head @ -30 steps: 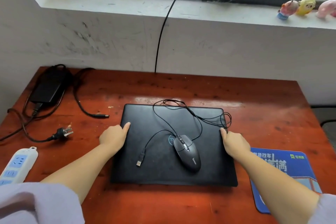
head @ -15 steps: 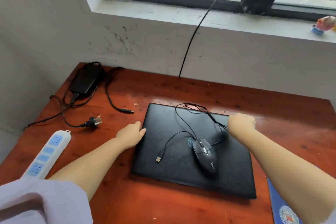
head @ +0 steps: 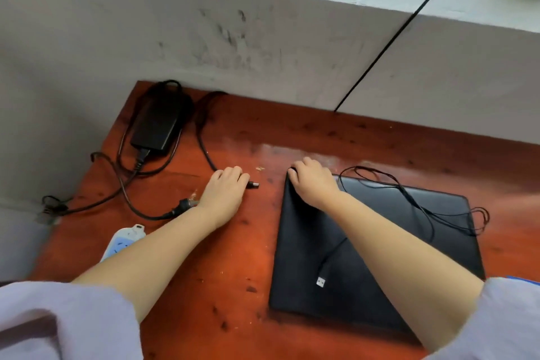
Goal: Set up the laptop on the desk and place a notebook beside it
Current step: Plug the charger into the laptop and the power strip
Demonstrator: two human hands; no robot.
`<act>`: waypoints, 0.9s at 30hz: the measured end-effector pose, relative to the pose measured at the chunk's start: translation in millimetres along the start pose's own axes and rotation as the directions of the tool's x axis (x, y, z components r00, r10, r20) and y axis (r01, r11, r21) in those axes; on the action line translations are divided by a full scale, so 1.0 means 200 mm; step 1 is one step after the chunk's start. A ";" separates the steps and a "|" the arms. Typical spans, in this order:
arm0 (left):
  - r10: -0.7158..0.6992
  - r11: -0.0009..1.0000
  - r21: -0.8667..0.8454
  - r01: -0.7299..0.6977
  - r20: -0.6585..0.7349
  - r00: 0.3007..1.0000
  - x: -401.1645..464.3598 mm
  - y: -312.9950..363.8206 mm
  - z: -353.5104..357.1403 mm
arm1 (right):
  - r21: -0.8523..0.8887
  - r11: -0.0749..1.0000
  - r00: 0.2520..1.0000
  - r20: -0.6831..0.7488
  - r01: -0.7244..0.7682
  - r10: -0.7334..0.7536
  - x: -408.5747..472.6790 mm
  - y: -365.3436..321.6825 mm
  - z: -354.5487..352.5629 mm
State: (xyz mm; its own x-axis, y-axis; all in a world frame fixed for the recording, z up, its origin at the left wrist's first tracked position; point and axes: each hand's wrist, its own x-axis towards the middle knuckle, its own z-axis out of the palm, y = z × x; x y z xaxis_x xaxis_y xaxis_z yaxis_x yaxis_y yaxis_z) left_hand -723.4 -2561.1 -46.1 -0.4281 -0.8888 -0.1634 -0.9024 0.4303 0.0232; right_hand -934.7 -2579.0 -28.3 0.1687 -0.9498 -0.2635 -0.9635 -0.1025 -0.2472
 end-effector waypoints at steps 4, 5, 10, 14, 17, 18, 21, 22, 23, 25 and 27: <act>0.100 0.993 -0.057 -0.101 -0.016 0.995 0.06 -0.08 0.00 | 0.063 0.994 0.991 0.105 -0.092 0.086 0.11 0.03 0.00; 0.134 0.987 -0.087 -0.137 -0.037 0.990 0.07 -0.08 0.00 | 0.063 0.993 0.990 0.108 -0.097 0.090 0.13 0.03 0.00; 0.183 0.954 -0.217 -0.208 -0.128 0.975 0.10 -0.05 -0.01 | -0.028 0.998 0.998 0.045 -0.052 0.053 0.15 0.02 0.04; 0.186 0.939 -0.265 -0.219 -0.146 0.972 0.12 -0.03 -0.01 | -0.116 0.993 1.000 0.004 -0.004 0.004 0.15 0.01 0.04; 0.166 0.925 -0.321 -0.204 -0.141 0.976 0.12 -0.03 -0.01 | -0.053 0.998 0.999 0.029 -0.043 0.044 0.14 0.03 0.01; 0.165 0.918 -0.339 -0.206 -0.146 0.975 0.11 -0.03 -0.02 | -0.027 0.998 0.998 0.035 -0.051 0.052 0.13 0.03 0.01; 0.169 0.885 -0.399 -0.239 -0.204 0.964 0.13 0.01 -0.08 | 0.034 0.998 0.998 -0.015 -0.061 0.062 0.11 0.02 -0.02; 0.171 0.875 -0.411 -0.254 -0.227 0.959 0.14 0.02 -0.11 | 0.059 0.996 0.997 -0.037 -0.066 0.068 0.11 0.02 -0.03; 0.171 0.866 -0.425 -0.263 -0.243 0.955 0.15 0.02 -0.13 | 0.091 0.993 0.996 -0.049 -0.069 0.074 0.11 0.02 -0.04; 0.150 0.846 -0.465 -0.260 -0.261 0.954 0.16 0.03 -0.17 | 0.150 0.986 0.996 -0.053 -0.068 0.077 0.10 0.04 -0.08; 0.112 0.819 -0.520 -0.241 -0.267 0.957 0.16 0.03 -0.19 | 0.189 0.980 0.996 -0.058 -0.061 0.073 0.09 0.05 -0.12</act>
State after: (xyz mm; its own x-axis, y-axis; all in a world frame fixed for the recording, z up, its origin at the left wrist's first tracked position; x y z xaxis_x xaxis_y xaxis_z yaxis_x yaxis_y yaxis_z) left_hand -745.2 -2592.5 -14.0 -0.5241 -0.8446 0.1093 -0.6621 0.4848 0.5714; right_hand -947.3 -2603.9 -12.9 0.0855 -0.9703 -0.2262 -0.9152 0.0132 -0.4028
